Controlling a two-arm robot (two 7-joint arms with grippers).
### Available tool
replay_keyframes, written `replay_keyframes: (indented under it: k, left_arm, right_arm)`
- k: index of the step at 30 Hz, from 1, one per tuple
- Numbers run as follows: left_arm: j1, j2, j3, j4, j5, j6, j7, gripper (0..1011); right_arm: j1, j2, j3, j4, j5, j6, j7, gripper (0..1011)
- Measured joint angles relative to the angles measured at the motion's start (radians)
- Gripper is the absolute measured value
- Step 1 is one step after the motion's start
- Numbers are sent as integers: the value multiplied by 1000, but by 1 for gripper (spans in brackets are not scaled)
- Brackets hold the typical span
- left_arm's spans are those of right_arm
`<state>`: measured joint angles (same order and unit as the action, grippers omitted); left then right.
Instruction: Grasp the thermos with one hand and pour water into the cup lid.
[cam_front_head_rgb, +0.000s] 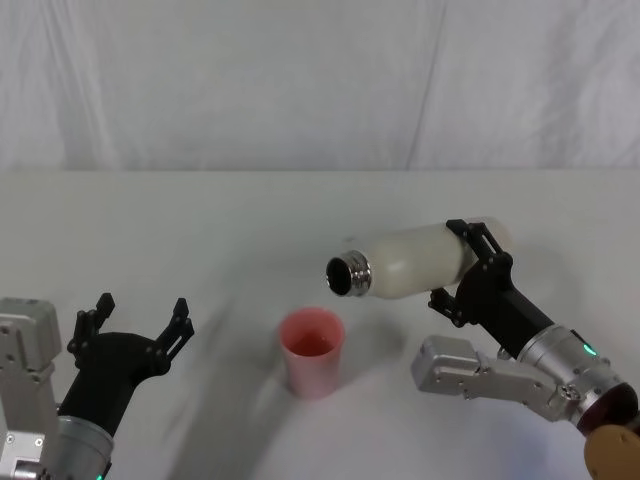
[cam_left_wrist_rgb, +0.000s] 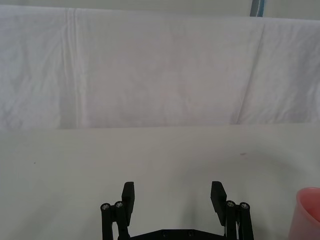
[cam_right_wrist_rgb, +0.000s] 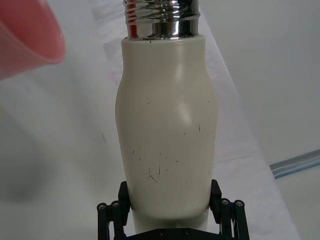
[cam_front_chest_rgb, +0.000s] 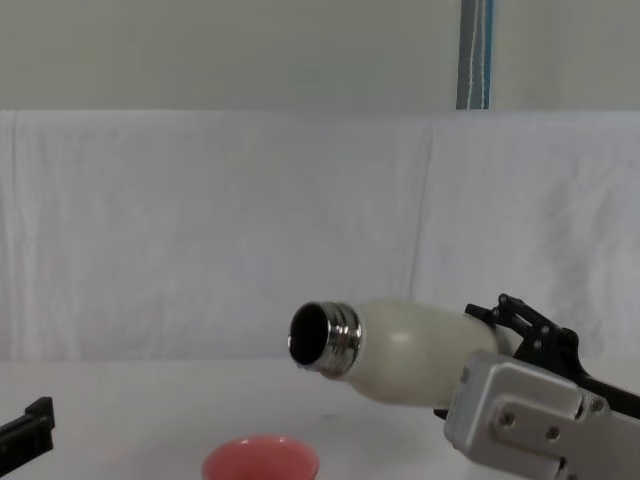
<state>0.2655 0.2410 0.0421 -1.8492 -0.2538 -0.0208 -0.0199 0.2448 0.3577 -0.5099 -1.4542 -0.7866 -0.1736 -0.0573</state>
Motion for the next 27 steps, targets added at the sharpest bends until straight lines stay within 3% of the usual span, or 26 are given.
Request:
replay_keyframes:
  k: [12,27]
  left_arm:
    - [0,0,0,0,0,0,0,1001]
    - [0,0,0,0,0,0,0,1001]
  right_arm:
    - [28,35,-36,-1,-64,31,15,952]
    - [49,47,-63,1,-100,47,2,952]
